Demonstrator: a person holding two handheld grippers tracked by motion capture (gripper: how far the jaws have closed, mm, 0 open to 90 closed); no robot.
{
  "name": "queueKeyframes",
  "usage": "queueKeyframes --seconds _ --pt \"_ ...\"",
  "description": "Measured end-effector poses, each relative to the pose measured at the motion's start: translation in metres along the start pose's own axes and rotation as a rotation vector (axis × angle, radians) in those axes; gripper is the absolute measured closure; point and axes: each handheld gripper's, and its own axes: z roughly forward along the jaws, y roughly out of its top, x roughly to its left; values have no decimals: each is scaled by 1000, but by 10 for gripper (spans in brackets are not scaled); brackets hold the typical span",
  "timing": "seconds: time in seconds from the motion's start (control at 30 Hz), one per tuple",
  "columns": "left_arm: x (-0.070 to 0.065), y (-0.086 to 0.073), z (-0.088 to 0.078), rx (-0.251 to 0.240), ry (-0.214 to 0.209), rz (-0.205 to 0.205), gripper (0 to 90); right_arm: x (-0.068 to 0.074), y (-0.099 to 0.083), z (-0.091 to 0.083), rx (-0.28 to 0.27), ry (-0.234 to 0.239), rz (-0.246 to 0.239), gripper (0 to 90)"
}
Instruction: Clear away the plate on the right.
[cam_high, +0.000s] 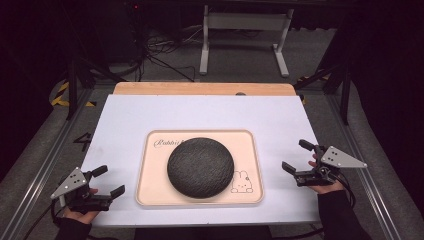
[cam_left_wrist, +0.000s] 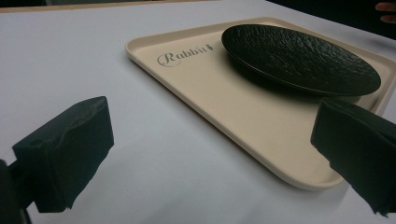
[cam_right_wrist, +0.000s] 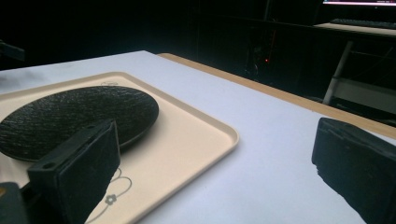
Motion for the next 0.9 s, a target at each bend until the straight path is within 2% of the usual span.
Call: queueKeyframes --seconds 0.33,0.57,0.8,0.9 --pt "0 0 0 1 1 3 0 -6 -28 -7 17 -27 55 13" --pt "0 0 0 1 1 1 0 -7 -40 -4 63 -49 90 14" --pt "0 0 0 0 1 -1 0 -3 -46 0 106 -50 81 14" --pt "0 0 0 0 1 0 0 -1 -48 1 106 -54 72 15"
